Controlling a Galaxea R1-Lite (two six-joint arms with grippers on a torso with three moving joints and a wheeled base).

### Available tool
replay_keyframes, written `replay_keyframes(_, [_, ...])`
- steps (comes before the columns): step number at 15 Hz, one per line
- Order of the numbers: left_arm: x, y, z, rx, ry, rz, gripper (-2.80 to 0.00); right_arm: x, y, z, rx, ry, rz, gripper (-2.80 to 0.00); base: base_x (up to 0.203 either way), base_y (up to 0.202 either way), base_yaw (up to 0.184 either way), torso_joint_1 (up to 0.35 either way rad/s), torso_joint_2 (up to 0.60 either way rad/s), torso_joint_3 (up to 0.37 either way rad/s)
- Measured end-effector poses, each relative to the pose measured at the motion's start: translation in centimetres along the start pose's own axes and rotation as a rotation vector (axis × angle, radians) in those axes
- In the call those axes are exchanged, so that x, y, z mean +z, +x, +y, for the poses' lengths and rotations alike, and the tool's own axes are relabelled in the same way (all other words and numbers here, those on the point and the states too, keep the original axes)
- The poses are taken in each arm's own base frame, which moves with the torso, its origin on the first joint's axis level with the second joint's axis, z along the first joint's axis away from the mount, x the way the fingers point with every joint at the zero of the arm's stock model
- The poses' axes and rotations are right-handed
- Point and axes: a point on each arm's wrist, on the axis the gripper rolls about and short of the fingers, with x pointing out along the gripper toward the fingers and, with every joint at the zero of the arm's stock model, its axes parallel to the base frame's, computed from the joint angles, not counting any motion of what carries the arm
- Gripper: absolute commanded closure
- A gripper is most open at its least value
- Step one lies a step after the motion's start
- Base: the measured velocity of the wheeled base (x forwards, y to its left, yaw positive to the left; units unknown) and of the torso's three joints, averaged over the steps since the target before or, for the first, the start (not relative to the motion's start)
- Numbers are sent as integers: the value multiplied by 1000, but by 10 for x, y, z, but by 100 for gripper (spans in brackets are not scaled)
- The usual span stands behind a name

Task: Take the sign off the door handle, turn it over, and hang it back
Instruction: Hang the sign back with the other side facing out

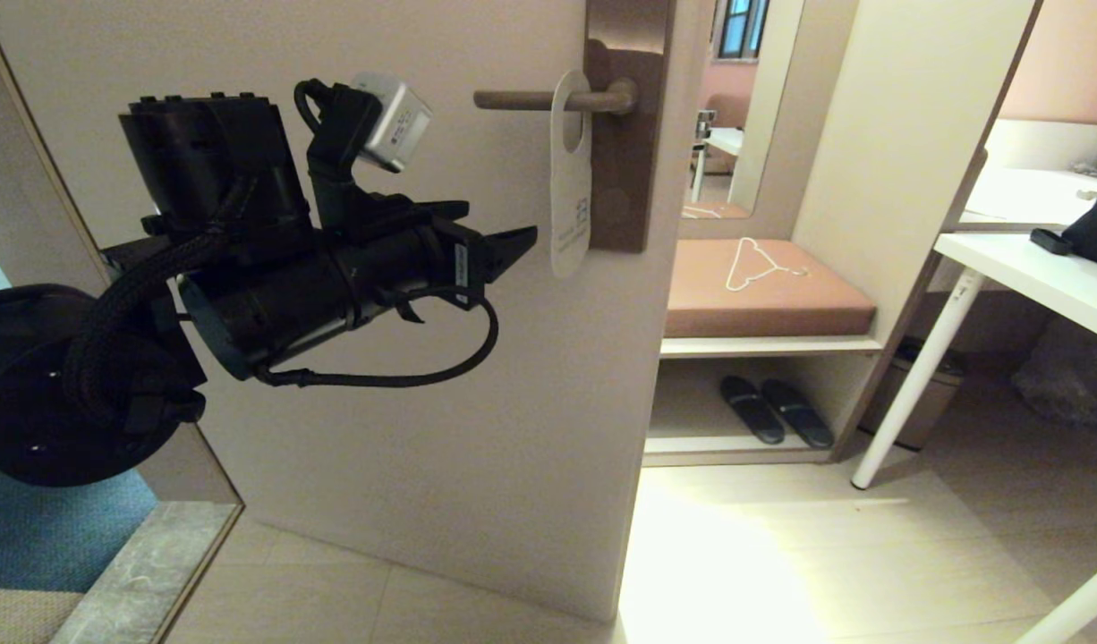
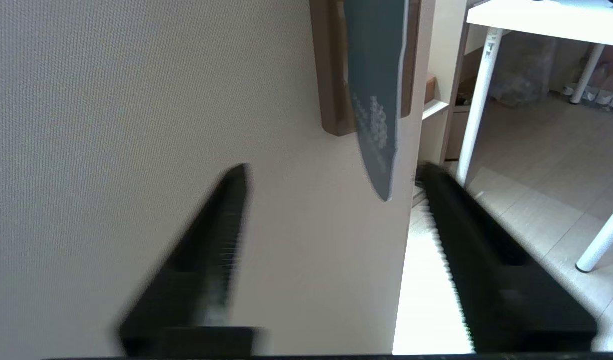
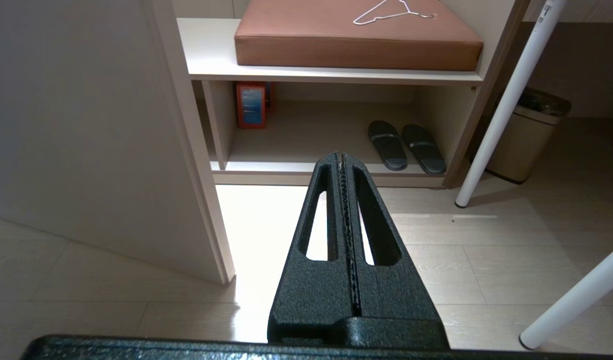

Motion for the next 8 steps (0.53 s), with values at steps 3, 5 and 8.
replay_keyframes(3, [-1, 1, 0, -1, 0, 2, 0, 0, 0, 0, 0, 0, 0, 0, 0, 0, 0, 0, 0, 0])
replay_keyframes(5, [-1, 1, 0, 0, -2, 3, 0, 0, 0, 0, 0, 0, 0, 0, 0, 0, 0, 0, 0, 0])
replay_keyframes(8, [-4, 6, 6, 10, 1, 8, 0, 0, 0, 0, 0, 1, 0, 0, 0, 0, 0, 0, 0, 0])
